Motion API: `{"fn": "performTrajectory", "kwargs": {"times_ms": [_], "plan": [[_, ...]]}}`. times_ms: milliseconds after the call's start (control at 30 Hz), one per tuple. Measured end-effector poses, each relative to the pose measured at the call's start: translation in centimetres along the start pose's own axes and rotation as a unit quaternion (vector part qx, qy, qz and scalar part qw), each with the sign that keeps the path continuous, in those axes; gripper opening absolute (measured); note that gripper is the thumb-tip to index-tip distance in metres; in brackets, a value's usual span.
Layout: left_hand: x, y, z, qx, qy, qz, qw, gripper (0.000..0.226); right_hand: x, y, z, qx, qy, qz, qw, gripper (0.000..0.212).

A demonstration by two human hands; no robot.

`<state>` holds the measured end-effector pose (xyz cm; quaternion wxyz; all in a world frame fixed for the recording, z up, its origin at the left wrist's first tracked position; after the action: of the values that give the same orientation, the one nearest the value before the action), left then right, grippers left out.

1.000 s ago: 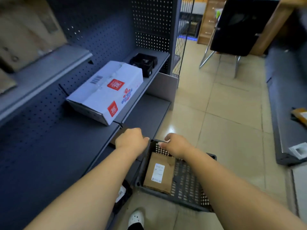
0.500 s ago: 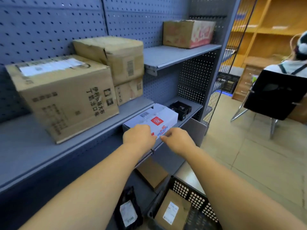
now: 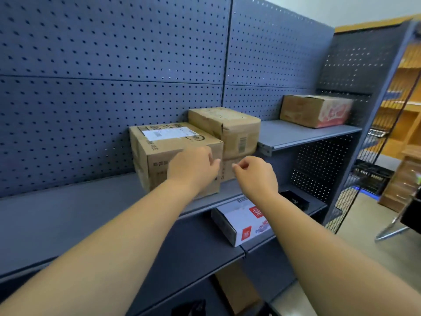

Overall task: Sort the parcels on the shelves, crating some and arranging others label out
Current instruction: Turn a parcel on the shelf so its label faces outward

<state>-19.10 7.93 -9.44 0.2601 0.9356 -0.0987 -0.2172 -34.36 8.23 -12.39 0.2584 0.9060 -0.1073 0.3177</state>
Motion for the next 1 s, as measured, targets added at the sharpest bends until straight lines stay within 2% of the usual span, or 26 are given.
{"fn": "performTrajectory", "kwargs": {"times_ms": [100,167,300,433,567,667,733,833,1000], "plan": [[2.1,1.2,-2.2,-0.055,-0.029,-0.024,0.998,0.023,2.1,0.9,0.9,0.010,0.016,-0.021,1.000,0.022],[3.6,2.2,-3.1,-0.079,-0.033,-0.041,0.996,0.027,3.2,1.5,1.7,0.031,0.016,-0.036,0.999,0.038],[6.7,4.0,-3.5,-0.072,0.001,-0.082,0.994,0.042,4.8,2.8,3.2,0.047,0.029,-0.026,0.998,0.066],[9.4,5.4,-3.0,-0.046,0.003,-0.136,0.990,0.051,5.9,4.0,4.5,0.045,0.018,0.008,0.999,0.079],[11.3,6.4,-2.5,-0.005,-0.027,-0.218,0.976,0.071,6.1,5.2,5.6,0.052,0.025,0.067,0.996,0.087],[12.9,6.9,-1.4,0.042,-0.101,-0.285,0.952,0.089,5.8,6.1,6.4,0.062,0.060,0.115,0.990,0.088],[13.7,7.0,-0.6,0.073,-0.162,-0.308,0.935,0.091,5.6,6.5,6.8,0.065,0.094,0.136,0.984,0.086],[14.0,6.8,0.1,0.102,-0.196,-0.328,0.918,0.090,5.5,6.7,7.3,0.062,0.122,0.138,0.981,0.086],[14.3,6.6,-0.1,0.090,-0.239,-0.337,0.906,0.082,5.5,6.7,7.2,0.063,0.105,0.125,0.985,0.084]]}}
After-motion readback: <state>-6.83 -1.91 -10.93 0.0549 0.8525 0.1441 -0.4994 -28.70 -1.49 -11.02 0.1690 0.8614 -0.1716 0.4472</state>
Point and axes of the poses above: each hand's wrist, its own y-axis towards the middle knuckle, its own z-axis out of the palm, x = y × z, the point moved 3 cm from there along y, towards the middle knuckle, and after that the axes turned 7 degrees about -x, right-handed, at the moved point
